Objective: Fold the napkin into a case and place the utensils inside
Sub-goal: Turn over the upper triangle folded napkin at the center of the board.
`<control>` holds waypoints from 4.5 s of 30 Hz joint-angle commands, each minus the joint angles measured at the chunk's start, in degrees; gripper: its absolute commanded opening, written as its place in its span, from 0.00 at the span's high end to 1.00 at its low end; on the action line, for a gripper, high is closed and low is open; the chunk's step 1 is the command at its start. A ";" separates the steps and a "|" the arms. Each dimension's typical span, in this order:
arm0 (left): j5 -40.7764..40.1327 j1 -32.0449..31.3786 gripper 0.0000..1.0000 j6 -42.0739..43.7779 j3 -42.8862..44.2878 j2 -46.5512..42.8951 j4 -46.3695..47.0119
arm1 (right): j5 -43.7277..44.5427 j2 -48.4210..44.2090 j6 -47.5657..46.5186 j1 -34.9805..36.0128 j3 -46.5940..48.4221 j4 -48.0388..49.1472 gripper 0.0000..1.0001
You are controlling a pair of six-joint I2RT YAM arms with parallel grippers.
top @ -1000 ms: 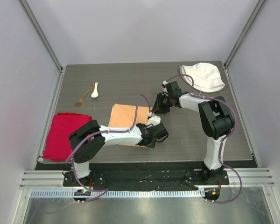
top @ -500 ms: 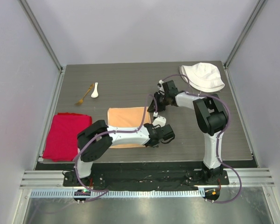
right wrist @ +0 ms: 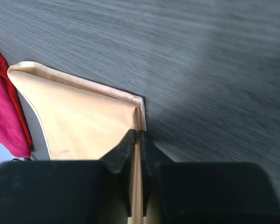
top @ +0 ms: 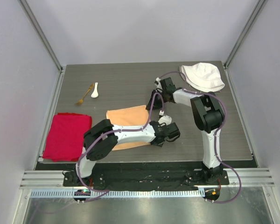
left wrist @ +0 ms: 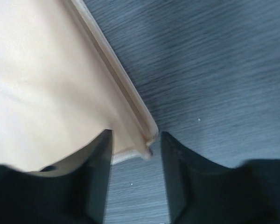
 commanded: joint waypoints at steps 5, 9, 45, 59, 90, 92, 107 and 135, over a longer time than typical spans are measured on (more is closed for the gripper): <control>5.22 4.99 0.40 4.67 -3.06 -17.72 2.77 | 12.76 -0.66 -8.14 -0.75 13.54 -14.07 0.54; 11.12 12.81 0.42 4.59 -9.14 -27.92 6.98 | 19.45 -8.64 -8.76 0.57 9.35 -19.53 0.44; 42.33 45.96 0.47 -2.27 -28.05 -37.87 23.25 | 12.78 -39.36 3.11 17.00 -30.05 -7.85 0.94; 42.86 45.96 0.48 -3.15 -28.23 -35.76 23.78 | 8.12 -33.03 4.42 17.88 -31.53 0.40 0.95; 36.72 45.96 0.59 0.98 -21.54 -19.86 25.89 | 15.16 -22.57 -5.25 9.25 -4.90 -14.01 0.72; 35.22 45.96 0.62 1.77 -21.63 -18.45 25.89 | 13.66 -23.09 -2.97 14.77 -7.71 -11.99 0.71; 28.97 45.61 0.71 3.18 -31.65 -20.38 29.66 | 11.54 -21.86 0.56 17.63 -28.36 2.70 0.81; 24.75 43.23 0.45 -2.44 -34.72 -51.64 12.72 | 17.79 -31.08 -37.46 24.38 -20.01 -6.19 0.37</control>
